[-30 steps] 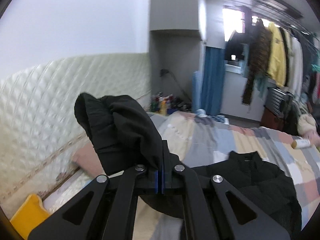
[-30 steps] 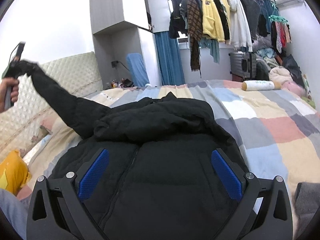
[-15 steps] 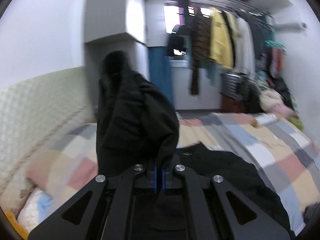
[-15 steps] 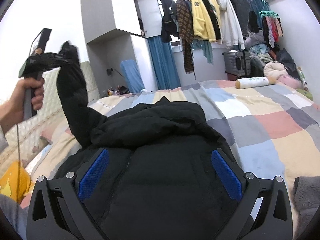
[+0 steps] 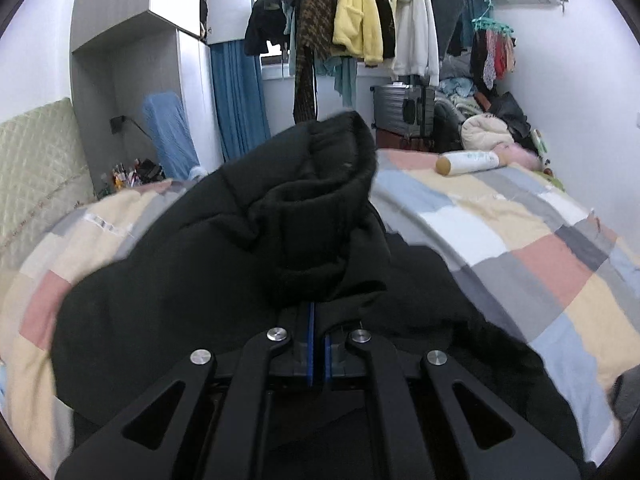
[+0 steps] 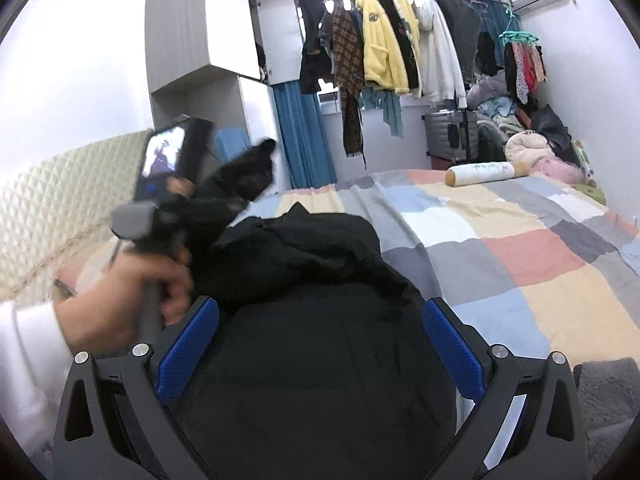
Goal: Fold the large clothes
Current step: 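Lift the sleeve with the left gripper and fold it over the jacket body, then grasp the jacket hood with the right gripper while the left gripper withdraws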
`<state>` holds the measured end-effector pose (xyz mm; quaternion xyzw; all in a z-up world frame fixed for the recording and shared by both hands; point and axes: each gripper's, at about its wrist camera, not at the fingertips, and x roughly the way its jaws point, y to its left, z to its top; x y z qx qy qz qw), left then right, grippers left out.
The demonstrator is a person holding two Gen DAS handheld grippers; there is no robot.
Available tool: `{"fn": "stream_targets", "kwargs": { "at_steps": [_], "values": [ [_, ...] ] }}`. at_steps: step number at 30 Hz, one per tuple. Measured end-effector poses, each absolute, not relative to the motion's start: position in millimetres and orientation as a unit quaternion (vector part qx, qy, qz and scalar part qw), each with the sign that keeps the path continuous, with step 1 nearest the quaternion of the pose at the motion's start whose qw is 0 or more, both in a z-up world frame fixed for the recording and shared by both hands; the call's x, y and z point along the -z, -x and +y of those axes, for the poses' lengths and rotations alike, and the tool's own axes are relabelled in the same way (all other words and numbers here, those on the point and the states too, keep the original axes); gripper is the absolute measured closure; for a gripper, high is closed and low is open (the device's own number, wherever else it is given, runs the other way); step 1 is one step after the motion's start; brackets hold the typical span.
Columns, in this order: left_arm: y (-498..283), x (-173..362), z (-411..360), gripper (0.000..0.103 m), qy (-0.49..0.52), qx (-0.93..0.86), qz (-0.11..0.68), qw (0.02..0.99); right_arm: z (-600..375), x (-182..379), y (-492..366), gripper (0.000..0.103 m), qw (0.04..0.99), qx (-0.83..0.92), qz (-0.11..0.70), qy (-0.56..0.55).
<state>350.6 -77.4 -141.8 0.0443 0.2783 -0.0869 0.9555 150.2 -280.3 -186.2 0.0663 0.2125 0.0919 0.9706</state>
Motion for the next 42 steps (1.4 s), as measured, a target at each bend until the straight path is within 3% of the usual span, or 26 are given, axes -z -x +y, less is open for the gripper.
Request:
{"fn": "stream_targets", "kwargs": {
  "at_steps": [14, 17, 19, 22, 23, 42],
  "values": [
    [-378, 182, -90, 0.1, -0.033, 0.091, 0.358, 0.929, -296, 209, -181, 0.0, 0.956, -0.101, 0.249, -0.119],
    [-374, 177, -89, 0.092, -0.027, 0.097, 0.368, 0.925, -297, 206, -177, 0.0, 0.957, -0.101, 0.245, -0.122],
    [-372, 175, -88, 0.068, -0.02, 0.1, 0.376, 0.921, -297, 204, -175, 0.0, 0.957, -0.103, 0.241, -0.125],
    [-358, 165, -88, 0.017, -0.016, 0.103, 0.364, 0.926, -297, 201, -173, 0.0, 0.959, -0.102, 0.236, -0.12],
    [-350, 160, -88, 0.013, -0.022, 0.101, 0.35, 0.931, -296, 200, -172, 0.0, 0.959, -0.103, 0.235, -0.118],
    [-192, 60, 21, 0.011, 0.017, 0.059, 0.273, 0.96, -274, 180, -147, 0.0, 0.965, -0.135, 0.211, -0.078]
  ]
}}
